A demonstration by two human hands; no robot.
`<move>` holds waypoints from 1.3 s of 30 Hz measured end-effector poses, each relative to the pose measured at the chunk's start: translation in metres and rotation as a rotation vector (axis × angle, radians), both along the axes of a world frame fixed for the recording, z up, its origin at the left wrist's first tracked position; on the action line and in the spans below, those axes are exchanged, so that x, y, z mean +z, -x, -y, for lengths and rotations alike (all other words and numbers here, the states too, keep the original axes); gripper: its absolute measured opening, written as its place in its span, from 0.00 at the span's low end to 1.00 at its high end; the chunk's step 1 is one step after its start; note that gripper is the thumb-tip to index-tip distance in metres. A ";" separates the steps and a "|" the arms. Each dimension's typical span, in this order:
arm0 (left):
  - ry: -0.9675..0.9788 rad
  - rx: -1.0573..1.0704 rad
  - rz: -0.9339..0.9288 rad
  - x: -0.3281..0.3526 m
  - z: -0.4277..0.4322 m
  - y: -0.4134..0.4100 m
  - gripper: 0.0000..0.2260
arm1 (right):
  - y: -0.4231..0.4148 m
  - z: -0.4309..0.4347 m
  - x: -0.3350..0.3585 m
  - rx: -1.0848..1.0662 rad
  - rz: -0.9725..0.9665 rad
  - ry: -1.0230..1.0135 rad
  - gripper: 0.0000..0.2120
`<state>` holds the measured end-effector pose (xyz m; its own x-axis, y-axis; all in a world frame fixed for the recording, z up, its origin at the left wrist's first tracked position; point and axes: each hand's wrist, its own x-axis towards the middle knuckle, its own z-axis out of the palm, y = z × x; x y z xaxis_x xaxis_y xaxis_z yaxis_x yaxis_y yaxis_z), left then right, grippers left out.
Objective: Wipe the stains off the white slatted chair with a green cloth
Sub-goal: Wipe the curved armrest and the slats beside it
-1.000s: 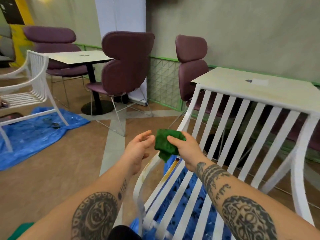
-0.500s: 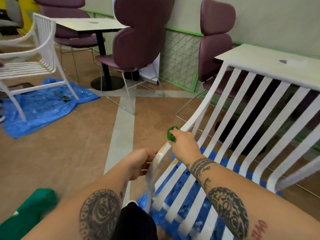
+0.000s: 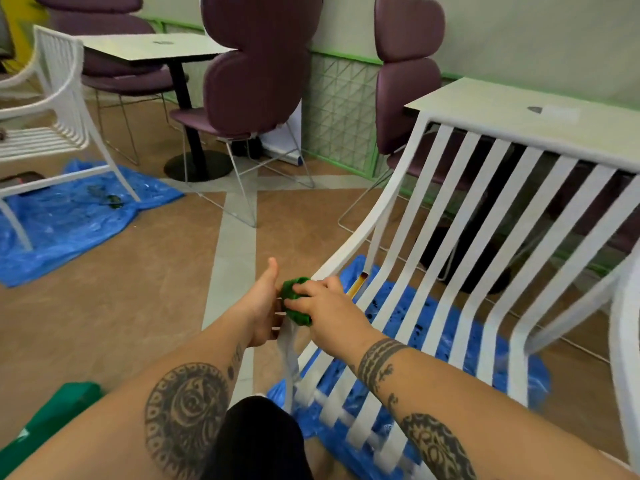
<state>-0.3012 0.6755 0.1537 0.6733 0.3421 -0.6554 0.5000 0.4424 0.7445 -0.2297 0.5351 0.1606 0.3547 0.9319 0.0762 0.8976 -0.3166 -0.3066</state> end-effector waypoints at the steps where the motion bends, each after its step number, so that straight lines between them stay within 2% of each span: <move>1: -0.008 0.007 -0.006 0.001 0.001 0.000 0.41 | -0.001 0.003 0.003 0.035 0.010 0.015 0.27; 5: -0.075 -0.003 -0.026 0.006 0.004 -0.007 0.38 | 0.006 0.018 0.006 0.225 0.037 0.119 0.25; 7: -0.144 -0.043 -0.046 0.009 0.002 -0.012 0.36 | 0.005 0.023 0.014 0.253 -0.002 0.112 0.25; 11: -0.185 0.005 0.002 0.013 -0.006 -0.031 0.33 | -0.031 0.012 0.029 -0.013 -0.075 -0.110 0.26; 13: -0.146 0.032 0.043 0.016 -0.007 -0.046 0.34 | -0.039 0.006 0.024 -0.074 -0.063 -0.100 0.25; 17: -0.146 0.084 0.080 0.024 -0.010 -0.075 0.33 | -0.031 0.010 0.006 0.008 -0.124 -0.061 0.24; 21: -0.187 0.079 0.080 0.028 -0.015 -0.102 0.32 | -0.060 0.020 0.024 0.148 -0.169 0.028 0.23; 24: -0.196 0.056 0.053 0.021 -0.020 -0.116 0.30 | -0.109 0.014 0.030 -0.055 -0.269 -0.121 0.21; 25: -0.209 0.057 0.033 0.018 -0.019 -0.120 0.30 | -0.127 0.010 0.027 -0.161 -0.245 -0.189 0.21; 27: -0.231 0.096 0.002 0.011 -0.015 -0.126 0.31 | -0.153 0.000 0.020 -0.291 -0.186 -0.193 0.23; 30: -0.209 0.191 0.013 0.005 -0.007 -0.131 0.36 | -0.163 -0.021 0.011 -0.273 -0.172 -0.096 0.24; 34: -0.258 0.319 0.085 0.001 0.001 -0.133 0.38 | -0.149 -0.038 0.007 -0.341 -0.152 -0.111 0.23; 36: -0.262 0.388 0.144 0.001 0.003 -0.133 0.38 | -0.134 -0.033 0.008 -0.295 -0.202 -0.113 0.22; 39: -0.184 0.431 0.137 0.009 -0.002 -0.133 0.40 | -0.125 -0.021 0.007 -0.181 -0.269 -0.110 0.25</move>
<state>-0.1684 0.6771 0.1628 0.5209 0.7105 -0.4731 0.1924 0.4422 0.8760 -0.1048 0.5563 0.1677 0.5347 0.8433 0.0537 0.7123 -0.4156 -0.5655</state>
